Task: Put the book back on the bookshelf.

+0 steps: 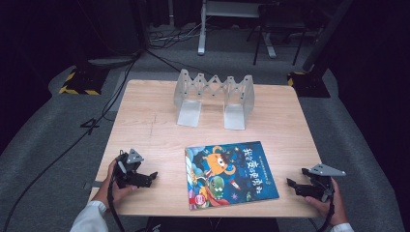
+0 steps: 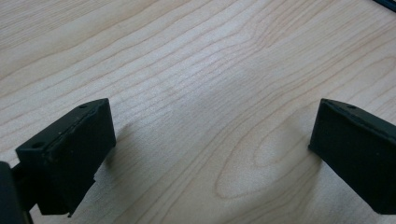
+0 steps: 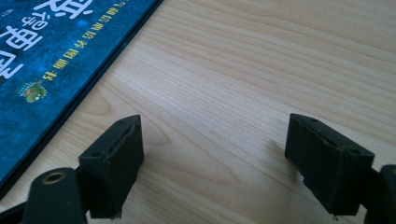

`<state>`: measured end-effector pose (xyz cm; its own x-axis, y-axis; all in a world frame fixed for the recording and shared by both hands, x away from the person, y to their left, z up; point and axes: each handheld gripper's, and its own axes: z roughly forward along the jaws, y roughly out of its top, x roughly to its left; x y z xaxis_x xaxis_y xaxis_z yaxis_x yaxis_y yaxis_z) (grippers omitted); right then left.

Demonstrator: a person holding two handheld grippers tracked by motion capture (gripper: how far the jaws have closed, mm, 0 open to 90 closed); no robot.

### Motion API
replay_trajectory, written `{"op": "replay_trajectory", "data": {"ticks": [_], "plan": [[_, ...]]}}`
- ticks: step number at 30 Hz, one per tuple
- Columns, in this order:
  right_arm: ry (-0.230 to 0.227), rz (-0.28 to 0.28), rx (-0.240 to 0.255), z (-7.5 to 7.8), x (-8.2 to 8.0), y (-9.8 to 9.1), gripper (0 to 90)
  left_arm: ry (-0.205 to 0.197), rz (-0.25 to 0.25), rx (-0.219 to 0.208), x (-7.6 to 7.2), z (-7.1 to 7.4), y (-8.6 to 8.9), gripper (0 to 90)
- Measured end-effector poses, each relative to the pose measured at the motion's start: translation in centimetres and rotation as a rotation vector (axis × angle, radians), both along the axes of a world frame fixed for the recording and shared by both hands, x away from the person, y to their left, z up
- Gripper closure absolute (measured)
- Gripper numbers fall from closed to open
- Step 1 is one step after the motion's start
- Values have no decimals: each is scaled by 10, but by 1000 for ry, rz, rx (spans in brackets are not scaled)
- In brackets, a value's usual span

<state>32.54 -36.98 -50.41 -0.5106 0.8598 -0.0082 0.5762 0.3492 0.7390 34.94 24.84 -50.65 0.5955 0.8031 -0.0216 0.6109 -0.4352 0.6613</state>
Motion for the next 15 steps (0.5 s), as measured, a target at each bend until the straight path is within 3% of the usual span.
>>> {"op": "replay_trajectory", "data": {"ticks": [9, 13, 15], "plan": [[1, 38, 2, 1, -4, 1, 257, -4, -15, 4, -3, 0, -3, 3], [-20, 82, -10, 2, -10, 5, 274, 2, -78, 12, -3, 1, -10, 3], [-9, 109, 16, 3, -14, 8, 276, 3, -123, 7, -4, 1, -18, 4]]}}
